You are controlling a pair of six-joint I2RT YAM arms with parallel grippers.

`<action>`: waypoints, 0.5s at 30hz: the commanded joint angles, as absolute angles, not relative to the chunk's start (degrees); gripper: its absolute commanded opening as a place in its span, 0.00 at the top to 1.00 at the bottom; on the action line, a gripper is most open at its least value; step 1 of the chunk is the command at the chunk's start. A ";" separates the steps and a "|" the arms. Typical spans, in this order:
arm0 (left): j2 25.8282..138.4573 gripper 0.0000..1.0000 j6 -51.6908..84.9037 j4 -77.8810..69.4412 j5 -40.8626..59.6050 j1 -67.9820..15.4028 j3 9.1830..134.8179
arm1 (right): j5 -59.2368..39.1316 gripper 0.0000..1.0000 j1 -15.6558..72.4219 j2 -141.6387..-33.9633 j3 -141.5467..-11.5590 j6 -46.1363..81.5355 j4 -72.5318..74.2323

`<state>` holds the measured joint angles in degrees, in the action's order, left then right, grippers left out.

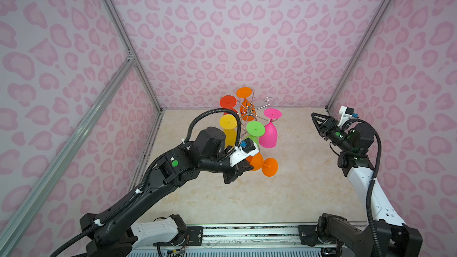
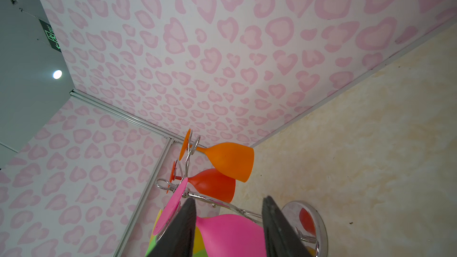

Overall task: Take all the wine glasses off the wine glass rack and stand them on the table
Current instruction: 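Lower the orange glass down to the table with the left gripper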

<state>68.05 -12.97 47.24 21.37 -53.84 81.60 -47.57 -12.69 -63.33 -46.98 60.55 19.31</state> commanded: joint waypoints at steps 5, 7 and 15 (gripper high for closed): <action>76.10 0.98 -12.81 53.81 8.87 -58.33 84.79 | -47.10 0.56 -13.54 -63.80 -45.31 58.79 18.19; 78.29 0.98 -12.77 54.69 6.50 -59.76 84.81 | -46.98 0.56 -13.62 -64.06 -44.66 58.78 18.70; 89.27 0.98 -13.24 60.36 1.01 -63.91 87.50 | -47.37 0.56 -13.62 -65.98 -42.84 59.86 21.68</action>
